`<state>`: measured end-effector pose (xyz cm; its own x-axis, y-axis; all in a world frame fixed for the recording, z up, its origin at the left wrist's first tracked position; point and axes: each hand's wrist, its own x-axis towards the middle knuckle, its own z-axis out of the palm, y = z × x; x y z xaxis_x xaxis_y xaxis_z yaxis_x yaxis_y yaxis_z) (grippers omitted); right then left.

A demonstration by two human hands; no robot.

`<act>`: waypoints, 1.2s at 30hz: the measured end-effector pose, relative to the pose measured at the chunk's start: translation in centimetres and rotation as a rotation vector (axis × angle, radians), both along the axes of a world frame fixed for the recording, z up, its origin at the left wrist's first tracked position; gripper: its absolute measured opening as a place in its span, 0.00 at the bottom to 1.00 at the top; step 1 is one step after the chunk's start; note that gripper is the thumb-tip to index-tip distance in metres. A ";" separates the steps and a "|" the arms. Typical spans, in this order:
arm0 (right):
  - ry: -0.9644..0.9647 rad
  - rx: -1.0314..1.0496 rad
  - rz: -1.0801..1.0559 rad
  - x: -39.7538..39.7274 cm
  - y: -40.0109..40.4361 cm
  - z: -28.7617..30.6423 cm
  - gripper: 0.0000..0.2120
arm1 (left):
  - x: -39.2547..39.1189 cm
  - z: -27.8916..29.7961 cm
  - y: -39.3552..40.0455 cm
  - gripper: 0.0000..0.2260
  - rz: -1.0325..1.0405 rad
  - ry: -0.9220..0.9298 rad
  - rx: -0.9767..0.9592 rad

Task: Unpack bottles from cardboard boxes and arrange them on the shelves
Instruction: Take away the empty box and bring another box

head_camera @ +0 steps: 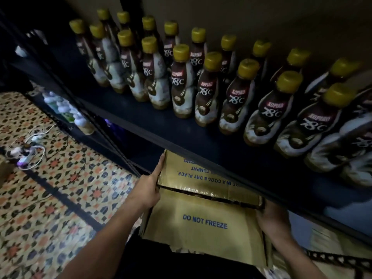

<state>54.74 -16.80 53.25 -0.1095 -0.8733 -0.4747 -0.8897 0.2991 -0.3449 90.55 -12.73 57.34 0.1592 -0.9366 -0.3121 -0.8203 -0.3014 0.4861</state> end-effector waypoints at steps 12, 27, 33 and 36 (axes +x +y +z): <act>0.025 -0.115 -0.296 11.4 4.2 2.2 0.11 | 11.4 -2.6 -6.2 0.51 -0.279 0.075 0.003; 0.003 -0.170 -0.367 14.4 11.9 0.7 0.28 | 13.1 -4.6 0.4 0.51 -0.369 0.113 0.048; -0.087 -0.169 -0.420 14.0 14.7 -0.8 0.25 | 13.3 -5.7 4.4 0.50 -0.348 0.157 0.013; -0.071 -0.156 -0.394 14.1 15.5 -1.5 0.26 | 13.9 -6.8 5.6 0.52 -0.349 0.137 -0.004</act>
<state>68.80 -1.29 51.70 -0.4214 -0.8330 -0.3584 -0.6901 0.5510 -0.4692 104.41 -7.10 50.51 -0.2128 -0.9283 -0.3050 -0.8004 -0.0134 0.5993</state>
